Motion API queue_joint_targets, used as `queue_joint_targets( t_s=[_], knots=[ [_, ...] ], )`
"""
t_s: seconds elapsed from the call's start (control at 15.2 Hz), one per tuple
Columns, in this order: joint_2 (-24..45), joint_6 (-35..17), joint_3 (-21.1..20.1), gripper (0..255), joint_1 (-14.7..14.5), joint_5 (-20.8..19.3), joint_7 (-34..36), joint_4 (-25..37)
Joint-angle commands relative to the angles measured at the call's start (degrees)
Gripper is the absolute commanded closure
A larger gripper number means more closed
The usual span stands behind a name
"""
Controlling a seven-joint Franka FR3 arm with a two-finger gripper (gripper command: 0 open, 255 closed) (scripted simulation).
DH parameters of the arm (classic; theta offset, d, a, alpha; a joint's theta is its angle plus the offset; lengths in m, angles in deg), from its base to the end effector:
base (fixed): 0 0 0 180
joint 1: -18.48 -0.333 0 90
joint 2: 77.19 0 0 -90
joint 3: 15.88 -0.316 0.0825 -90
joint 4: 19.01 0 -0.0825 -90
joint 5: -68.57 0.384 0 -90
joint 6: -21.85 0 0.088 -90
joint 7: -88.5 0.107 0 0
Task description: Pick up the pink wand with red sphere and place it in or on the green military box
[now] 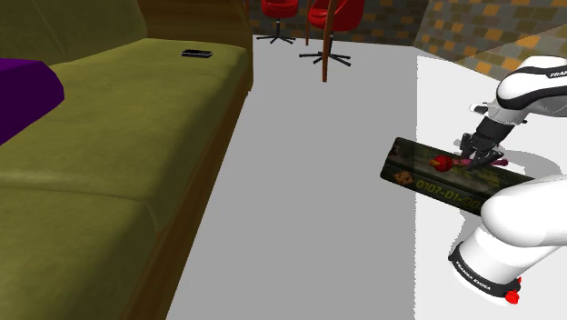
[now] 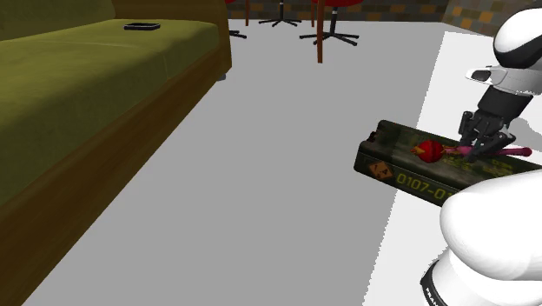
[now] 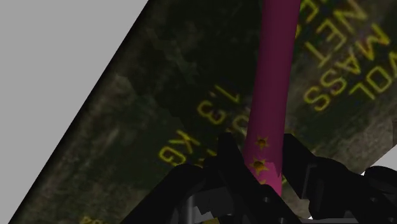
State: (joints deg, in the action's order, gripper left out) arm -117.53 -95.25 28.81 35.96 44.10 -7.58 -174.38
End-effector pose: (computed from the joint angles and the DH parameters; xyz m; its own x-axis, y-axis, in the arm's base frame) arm 0.1661 -0.3089 0.3691 0.5673 0.8155 0.1147 0.8230 -0.5664 -0.0431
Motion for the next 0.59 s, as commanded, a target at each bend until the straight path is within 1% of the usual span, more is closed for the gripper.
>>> queue_joint_targets(
  t_s=[0.0, 0.33, 0.4, 0.53],
  knots=[
    [0.1, -0.2, 0.1, 255, 0.0, 0.0, 0.0, -0.1],
    [0.1, -0.2, 0.1, 255, 0.0, 0.0, 0.0, -0.1],
    [0.1, -0.2, 0.1, 0, 0.0, 0.0, 0.0, -0.1],
    [0.1, -0.2, 0.1, 0, 0.0, 0.0, 0.0, -0.1]
  ],
)
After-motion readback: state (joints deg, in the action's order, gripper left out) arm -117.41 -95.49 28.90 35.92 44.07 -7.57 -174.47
